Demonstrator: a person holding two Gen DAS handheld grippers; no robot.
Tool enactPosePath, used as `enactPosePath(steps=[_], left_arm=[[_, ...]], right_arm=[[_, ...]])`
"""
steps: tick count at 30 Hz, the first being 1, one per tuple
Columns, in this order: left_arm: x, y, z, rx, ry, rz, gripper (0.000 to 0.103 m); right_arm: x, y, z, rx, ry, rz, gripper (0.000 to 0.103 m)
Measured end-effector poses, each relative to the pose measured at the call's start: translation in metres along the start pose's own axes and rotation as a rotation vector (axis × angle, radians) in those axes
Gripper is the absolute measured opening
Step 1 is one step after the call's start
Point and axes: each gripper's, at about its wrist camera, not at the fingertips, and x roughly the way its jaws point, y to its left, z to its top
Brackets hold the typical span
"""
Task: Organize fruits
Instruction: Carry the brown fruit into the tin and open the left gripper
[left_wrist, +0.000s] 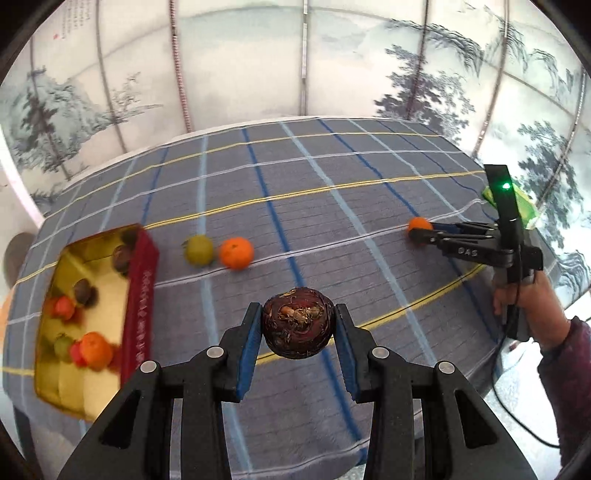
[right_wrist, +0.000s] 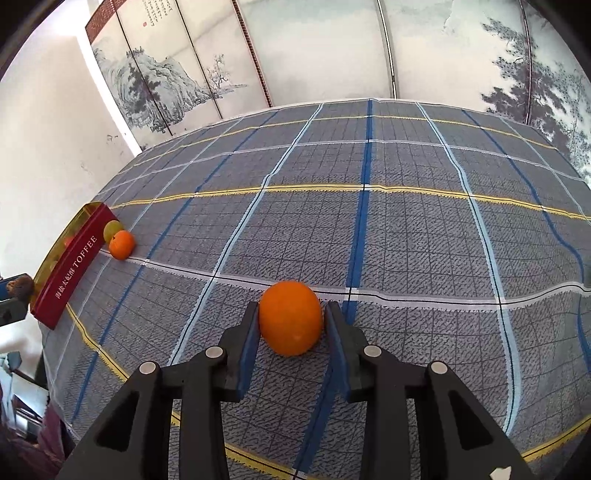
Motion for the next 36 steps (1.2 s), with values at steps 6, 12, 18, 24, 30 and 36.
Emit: enactPosePath(steps=[6,12,18,24,30,36], left_arm=[[-0.013,0.021,-0.011,-0.02,-0.023,0.072,0.04],[-0.016,0.042,-0.018,-0.048,-0.033,0.12,0.04],[-0.013,0.061,-0.023,-0.075,-0.032,0.161,0.04],[-0.006,0.085,-0.028,-0.1,-0.023,0.217,0.04],[0.003,0.108,-0.028,-0.116,-0.008,0.262,0.04],[0.016,0.132,-0.029,-0.137,0.013,0.309,0.04]], right_arm=[[0.001,0.003,0.0,-0.018,0.003,-0.022,0.032],[0.001,0.004,0.0,-0.024,0.004,-0.03,0.032],[0.001,0.006,-0.001,-0.036,0.007,-0.045,0.032],[0.001,0.007,-0.001,-0.041,0.008,-0.052,0.032],[0.001,0.007,-0.001,-0.041,0.008,-0.053,0.032],[0.001,0.008,-0.001,-0.042,0.009,-0.054,0.032]])
